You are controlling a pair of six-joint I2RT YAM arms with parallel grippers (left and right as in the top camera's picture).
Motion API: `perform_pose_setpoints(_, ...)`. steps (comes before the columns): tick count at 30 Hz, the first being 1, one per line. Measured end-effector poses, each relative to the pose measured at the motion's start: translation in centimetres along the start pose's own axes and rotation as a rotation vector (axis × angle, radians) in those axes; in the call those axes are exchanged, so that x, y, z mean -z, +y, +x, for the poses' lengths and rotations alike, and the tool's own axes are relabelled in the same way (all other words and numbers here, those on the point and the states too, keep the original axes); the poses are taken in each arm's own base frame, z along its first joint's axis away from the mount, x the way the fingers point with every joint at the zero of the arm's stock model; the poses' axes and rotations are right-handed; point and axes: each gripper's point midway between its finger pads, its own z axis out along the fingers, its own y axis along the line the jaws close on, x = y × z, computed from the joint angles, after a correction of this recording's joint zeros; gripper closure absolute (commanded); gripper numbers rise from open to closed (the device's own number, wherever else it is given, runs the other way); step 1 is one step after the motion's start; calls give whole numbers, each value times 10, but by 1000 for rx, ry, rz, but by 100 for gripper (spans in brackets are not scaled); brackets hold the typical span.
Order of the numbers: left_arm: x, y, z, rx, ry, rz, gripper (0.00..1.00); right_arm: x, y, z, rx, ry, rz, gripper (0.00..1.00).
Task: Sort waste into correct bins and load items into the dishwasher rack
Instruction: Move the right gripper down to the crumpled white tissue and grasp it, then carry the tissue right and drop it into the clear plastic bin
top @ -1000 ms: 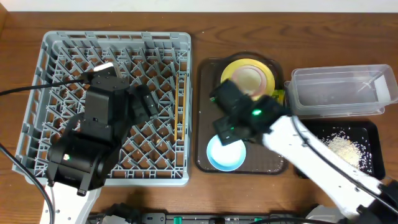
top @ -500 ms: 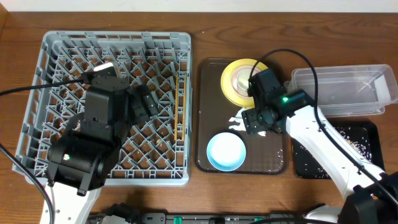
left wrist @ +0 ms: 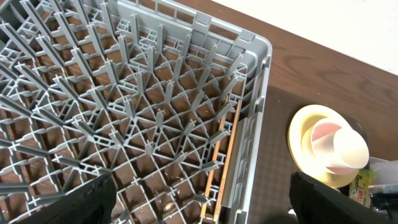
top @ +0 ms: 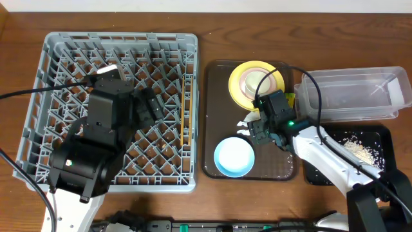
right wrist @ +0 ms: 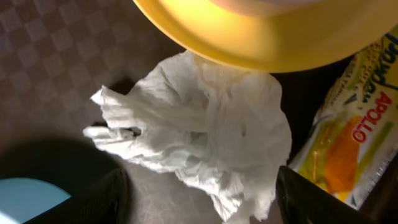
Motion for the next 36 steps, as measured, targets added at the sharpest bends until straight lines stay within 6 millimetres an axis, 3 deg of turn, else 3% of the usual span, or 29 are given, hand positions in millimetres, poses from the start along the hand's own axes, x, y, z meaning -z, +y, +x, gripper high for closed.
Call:
perform_pose_setpoints(9, 0, 0, 0, 0, 0, 0, 10, -14, -4, 8, 8, -46, 17, 23)
perform_pose_setpoints(30, 0, 0, 0, 0, 0, 0, 10, -20, -7, -5, 58, -104, 36, 22)
perform_pose_setpoints(34, 0, 0, 0, 0, 0, 0, 10, -31, -9, 4, 67, -64, 52, 32)
perform_pose_setpoints(36, 0, 0, 0, 0, 0, 0, 10, -34, -8, 5, 72, -60, 44, 53)
